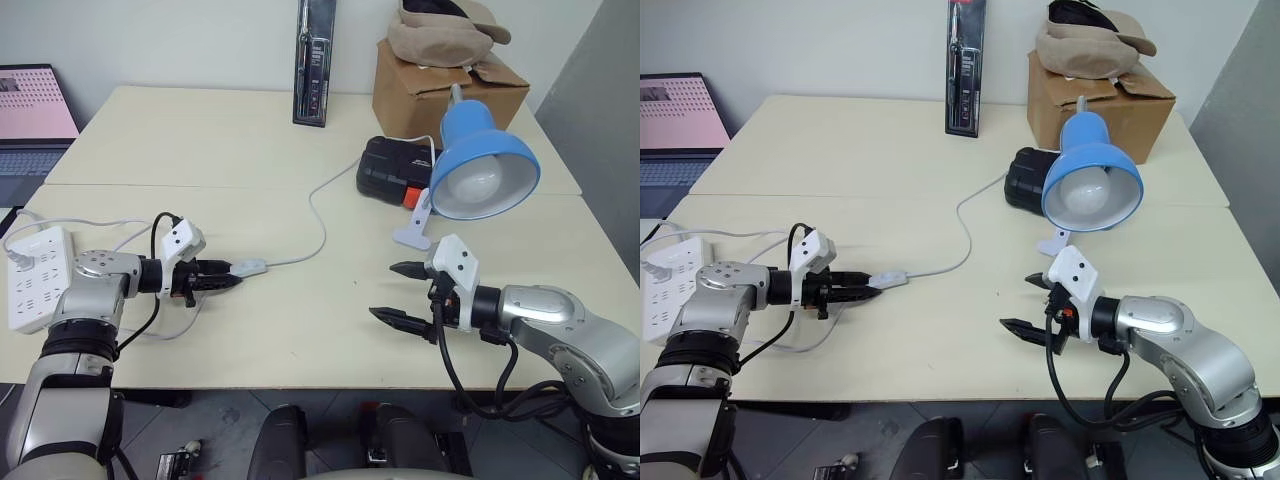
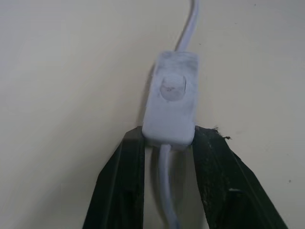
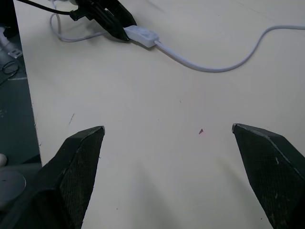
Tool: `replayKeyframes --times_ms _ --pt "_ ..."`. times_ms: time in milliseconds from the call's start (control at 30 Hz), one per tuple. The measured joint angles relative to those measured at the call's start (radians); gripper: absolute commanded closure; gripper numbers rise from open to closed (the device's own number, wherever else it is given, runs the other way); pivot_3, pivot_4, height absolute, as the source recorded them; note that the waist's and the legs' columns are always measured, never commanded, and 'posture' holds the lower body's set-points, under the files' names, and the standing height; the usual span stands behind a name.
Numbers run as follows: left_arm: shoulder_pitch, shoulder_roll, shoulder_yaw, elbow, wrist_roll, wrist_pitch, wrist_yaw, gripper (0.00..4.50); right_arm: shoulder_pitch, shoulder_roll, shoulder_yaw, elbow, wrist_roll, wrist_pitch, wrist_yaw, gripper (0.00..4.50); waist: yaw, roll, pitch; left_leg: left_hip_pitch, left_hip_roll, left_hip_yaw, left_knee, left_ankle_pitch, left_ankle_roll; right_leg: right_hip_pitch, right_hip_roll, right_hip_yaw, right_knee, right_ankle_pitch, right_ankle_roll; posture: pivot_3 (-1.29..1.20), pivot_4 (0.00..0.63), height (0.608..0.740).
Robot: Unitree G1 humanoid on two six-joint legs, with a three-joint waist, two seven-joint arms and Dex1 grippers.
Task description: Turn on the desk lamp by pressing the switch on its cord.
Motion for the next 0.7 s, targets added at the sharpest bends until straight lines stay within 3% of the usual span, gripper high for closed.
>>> replayKeyframes --times_ms 333,500,700 --pt "0.096 -0.002 0.002 -0.268 -0.033 0.070 0.034 3.43 0.008 0.049 -0.042 0.004 0.065 0.046 -0.031 0.00 0.001 0.000 0.000 0.000 0.001 -0.001 0.000 0.000 0.000 0.001 0.000 0.000 0.000 0.000 0.000 0.00 0.150 0.740" --pt "0.089 -0.025 0.002 -0.512 -0.068 0.181 0.111 3.44 0.043 0.129 -0.097 0.014 0.169 0.150 -0.105 0.00 0.002 0.000 0.000 0.000 0.000 -0.001 0.001 0.000 0.000 0.002 0.000 0.000 0.000 0.001 0.001 0.00 0.150 0.740" --pt "0.060 -0.072 -0.050 -0.702 -0.075 0.327 0.208 3.44 0.080 0.314 -0.137 0.043 0.298 0.214 -0.229 0.00 -0.003 -0.001 -0.001 0.002 0.000 -0.001 0.001 0.000 0.000 0.002 0.001 0.002 0.002 0.001 0.002 0.00 0.150 0.740"
